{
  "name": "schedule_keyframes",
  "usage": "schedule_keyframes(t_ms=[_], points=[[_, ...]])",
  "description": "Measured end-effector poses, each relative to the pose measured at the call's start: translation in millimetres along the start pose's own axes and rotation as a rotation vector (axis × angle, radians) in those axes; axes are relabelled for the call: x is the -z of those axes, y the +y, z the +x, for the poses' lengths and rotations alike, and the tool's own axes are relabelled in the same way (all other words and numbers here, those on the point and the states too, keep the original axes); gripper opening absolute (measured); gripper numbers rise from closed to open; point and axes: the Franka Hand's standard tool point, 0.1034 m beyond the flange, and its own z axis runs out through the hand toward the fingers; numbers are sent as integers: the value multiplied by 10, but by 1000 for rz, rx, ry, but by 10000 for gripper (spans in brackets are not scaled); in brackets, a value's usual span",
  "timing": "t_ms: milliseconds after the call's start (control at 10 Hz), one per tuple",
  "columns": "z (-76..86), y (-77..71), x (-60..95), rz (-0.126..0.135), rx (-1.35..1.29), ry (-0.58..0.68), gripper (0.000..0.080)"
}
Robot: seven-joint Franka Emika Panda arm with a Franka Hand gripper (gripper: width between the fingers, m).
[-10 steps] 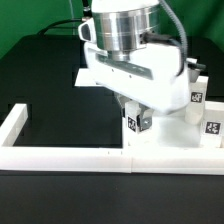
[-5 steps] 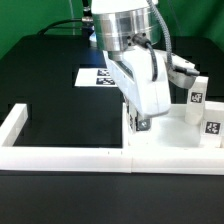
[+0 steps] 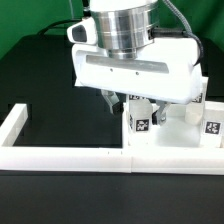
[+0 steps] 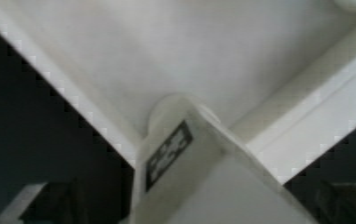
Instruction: Assemble square table
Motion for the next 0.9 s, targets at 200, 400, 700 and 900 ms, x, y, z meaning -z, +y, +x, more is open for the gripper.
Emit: schedule_keyframes(t_ms=[200, 400, 700, 900], points=[[15, -34, 5, -24, 327, 25, 648], [28, -76, -18, -13, 591, 78, 648], [16, -76, -30, -10, 508, 70, 386], [37, -43, -28, -10, 371, 73, 292]])
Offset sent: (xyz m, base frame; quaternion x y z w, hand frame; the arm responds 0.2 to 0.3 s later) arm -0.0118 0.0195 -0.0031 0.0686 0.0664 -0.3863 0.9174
